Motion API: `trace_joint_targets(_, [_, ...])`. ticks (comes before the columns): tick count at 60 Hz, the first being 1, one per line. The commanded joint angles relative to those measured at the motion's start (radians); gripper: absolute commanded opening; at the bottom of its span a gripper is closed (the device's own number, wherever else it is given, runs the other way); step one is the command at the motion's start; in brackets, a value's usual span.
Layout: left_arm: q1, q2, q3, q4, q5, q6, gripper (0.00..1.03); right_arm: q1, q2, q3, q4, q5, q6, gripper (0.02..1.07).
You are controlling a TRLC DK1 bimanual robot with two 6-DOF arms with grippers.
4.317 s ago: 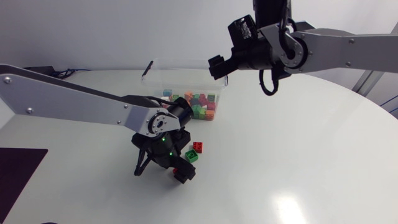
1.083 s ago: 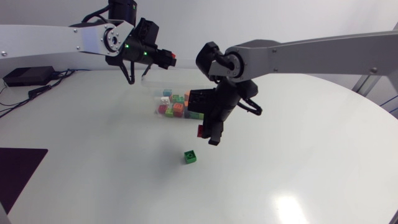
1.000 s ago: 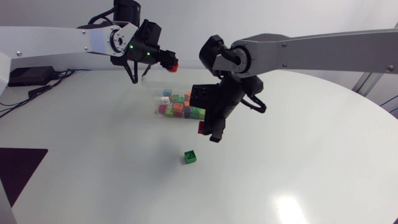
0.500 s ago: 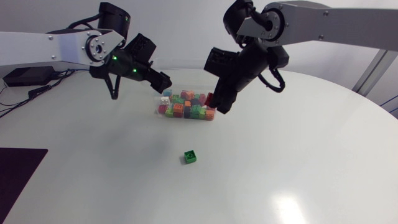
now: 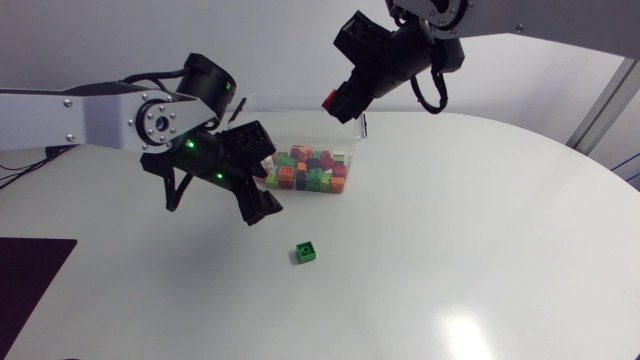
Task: Place the duplo bricks in the container
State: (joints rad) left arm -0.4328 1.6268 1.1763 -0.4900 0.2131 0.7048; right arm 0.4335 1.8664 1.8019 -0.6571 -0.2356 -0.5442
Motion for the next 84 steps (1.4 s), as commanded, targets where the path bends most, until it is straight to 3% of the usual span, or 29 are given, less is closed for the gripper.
trace_joint_targets(1, [-0.027,0.064,-0.021,-0.021,0.014,0.042,0.98,-0.019,0.042,0.043,0.031,-0.01,0.055,0.24])
trace_joint_targets(22, [-0.167,0.283,0.102,-0.084,-0.07,0.004,0.91,-0.05,0.082,0.062,0.223,-0.027,0.201,0.24])
trace_joint_targets(39, [-0.192,0.416,0.258,-0.205,-0.104,-0.025,0.8,-0.061,0.094,0.051,0.336,-0.025,0.279,0.24])
trace_joint_targets(42, [-0.195,0.435,0.284,-0.236,-0.106,-0.031,0.7,-0.064,0.097,0.047,0.364,-0.024,0.297,0.24])
trace_joint_targets(45, [-0.196,0.447,0.299,-0.257,-0.106,-0.033,0.68,-0.065,0.099,0.045,0.392,-0.022,0.311,0.24])
trace_joint_targets(62, [-0.215,0.489,0.31,-0.312,-0.107,-0.039,0.65,-0.062,0.169,0.074,0.482,0.022,0.363,0.24])
trace_joint_targets(67, [-0.218,0.498,0.312,-0.314,-0.107,-0.045,0.53,-0.056,0.185,0.076,0.502,0.036,0.365,0.24])
trace_joint_targets(68, [-0.221,0.502,0.312,-0.314,-0.107,-0.05,0.44,-0.052,0.192,0.077,0.513,0.042,0.366,0.24])
trace_joint_targets(71, [-0.222,0.507,0.312,-0.314,-0.107,-0.053,0.33,-0.045,0.205,0.077,0.531,0.059,0.366,0.24])
trace_joint_targets(84, [-0.231,0.475,0.287,-0.341,-0.104,-0.045,0.29,-0.041,0.27,0.116,0.527,0.071,0.366,0.28])
